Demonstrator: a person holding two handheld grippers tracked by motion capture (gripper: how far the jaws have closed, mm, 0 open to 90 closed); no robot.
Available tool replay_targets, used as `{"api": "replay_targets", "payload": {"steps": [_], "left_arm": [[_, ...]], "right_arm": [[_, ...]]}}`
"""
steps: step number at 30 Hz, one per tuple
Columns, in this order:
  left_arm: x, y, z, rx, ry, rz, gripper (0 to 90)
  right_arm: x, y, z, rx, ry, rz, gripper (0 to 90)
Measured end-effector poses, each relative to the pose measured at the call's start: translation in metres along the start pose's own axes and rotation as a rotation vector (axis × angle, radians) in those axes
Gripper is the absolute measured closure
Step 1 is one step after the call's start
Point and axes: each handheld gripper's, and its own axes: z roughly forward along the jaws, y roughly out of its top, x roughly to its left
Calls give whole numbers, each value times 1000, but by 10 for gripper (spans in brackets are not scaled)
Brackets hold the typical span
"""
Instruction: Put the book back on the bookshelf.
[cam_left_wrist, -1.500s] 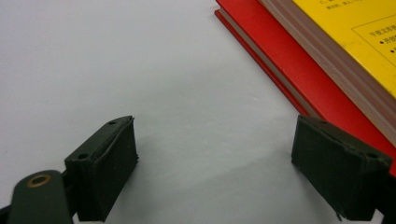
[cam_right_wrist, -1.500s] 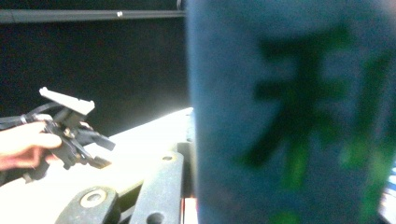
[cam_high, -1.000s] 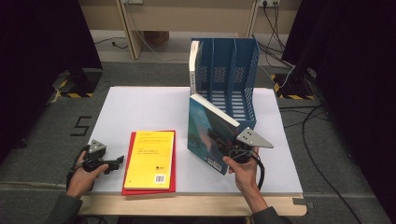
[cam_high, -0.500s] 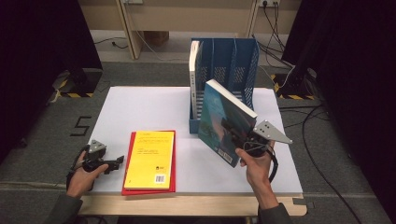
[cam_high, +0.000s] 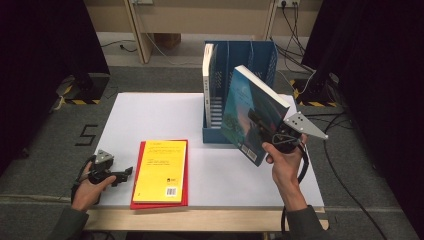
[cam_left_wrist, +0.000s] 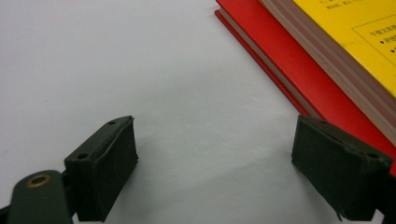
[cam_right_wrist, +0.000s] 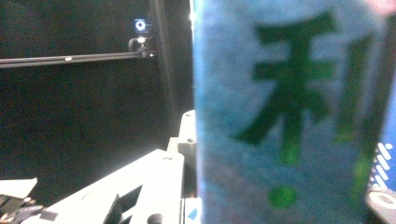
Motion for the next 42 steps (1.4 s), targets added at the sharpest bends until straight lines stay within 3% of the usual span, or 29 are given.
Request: {"api": "replay_targets", "payload": {"steps": [12,15,24,28,42], "left_arm": [[0,0,0,3,-1,1,129],[0,0,0,2,-1,0,129],[0,0,0,2,-1,-2,128],[0,0,0,3,-1,0,128],[0,0,0,1,2,2,129]], "right_arm": [[-28,14,31,0,-115,-9,745],[-32,15,37,-2,-125,-13,745],[-47,15,59,-10,-195,14,745],[-53,14,73,6,-242,-27,745],[-64,5,115,21,-287,-11,745]]}}
